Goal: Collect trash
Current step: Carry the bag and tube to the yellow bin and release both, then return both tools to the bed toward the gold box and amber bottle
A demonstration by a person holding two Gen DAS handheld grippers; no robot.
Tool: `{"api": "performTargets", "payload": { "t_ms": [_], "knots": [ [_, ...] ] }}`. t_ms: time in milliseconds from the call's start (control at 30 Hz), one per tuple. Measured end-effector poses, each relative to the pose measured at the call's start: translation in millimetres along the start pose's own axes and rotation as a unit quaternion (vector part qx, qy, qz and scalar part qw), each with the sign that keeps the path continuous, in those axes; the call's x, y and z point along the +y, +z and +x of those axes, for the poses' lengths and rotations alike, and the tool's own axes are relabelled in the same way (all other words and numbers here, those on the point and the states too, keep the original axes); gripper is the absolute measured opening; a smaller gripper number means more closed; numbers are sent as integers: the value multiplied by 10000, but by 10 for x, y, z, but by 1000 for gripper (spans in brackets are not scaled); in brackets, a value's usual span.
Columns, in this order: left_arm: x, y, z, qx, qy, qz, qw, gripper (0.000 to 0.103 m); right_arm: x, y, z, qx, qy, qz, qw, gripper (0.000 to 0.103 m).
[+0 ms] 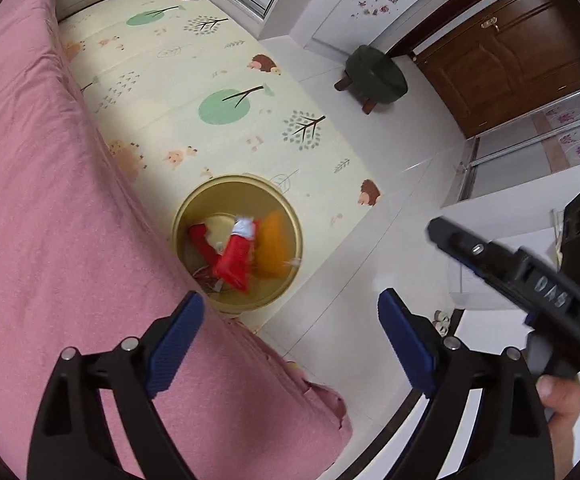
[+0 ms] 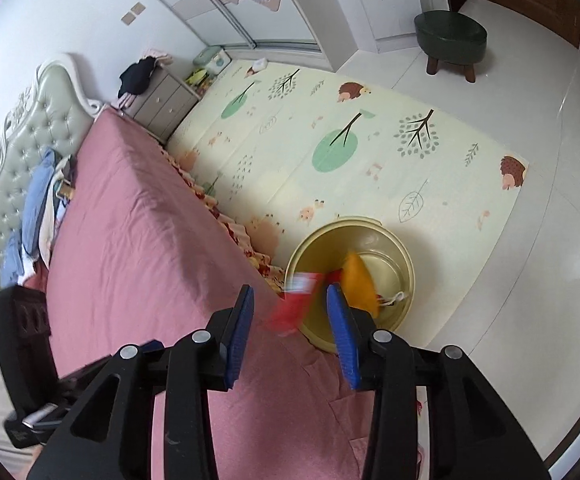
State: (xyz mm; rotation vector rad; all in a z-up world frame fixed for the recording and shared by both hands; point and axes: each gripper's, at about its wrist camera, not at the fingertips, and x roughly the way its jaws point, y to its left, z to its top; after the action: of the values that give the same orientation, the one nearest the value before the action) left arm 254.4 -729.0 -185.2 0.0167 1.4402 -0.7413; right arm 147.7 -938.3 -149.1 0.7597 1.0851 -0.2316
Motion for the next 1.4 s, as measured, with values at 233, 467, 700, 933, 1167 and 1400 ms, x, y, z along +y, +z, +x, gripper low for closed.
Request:
{"api": "performTargets", "payload": {
  "t_ms": [233,467,700,933,1167,1400],
  "knots": [
    [103,-137,-165,-72,-43,-198,9998,88,55,-19,-67,27,54,51,10000,38],
    [335,-399,-474,-280,5,-419,9987,88,396,-192,-109,150,177,-224,9995,38],
    [729,-842,-871,-575,151,-813,9949,88,1017,-594,-53,461,396,-762,9952,39],
    [1303,-1444,-1322,-886,462,-1343,9859,88,1723,-1161,68,866,614,-1391,9846,39],
    [1987,-2148,-1733,-1044,680,-1894,9740,88,2440,-1901,241,1323,764,-2073,9663,39],
    [2641,-2809,-2070,-1164,824,-2353,9614,88,3061,-2690,440,1738,873,-2562,9469,39]
  ]
}}
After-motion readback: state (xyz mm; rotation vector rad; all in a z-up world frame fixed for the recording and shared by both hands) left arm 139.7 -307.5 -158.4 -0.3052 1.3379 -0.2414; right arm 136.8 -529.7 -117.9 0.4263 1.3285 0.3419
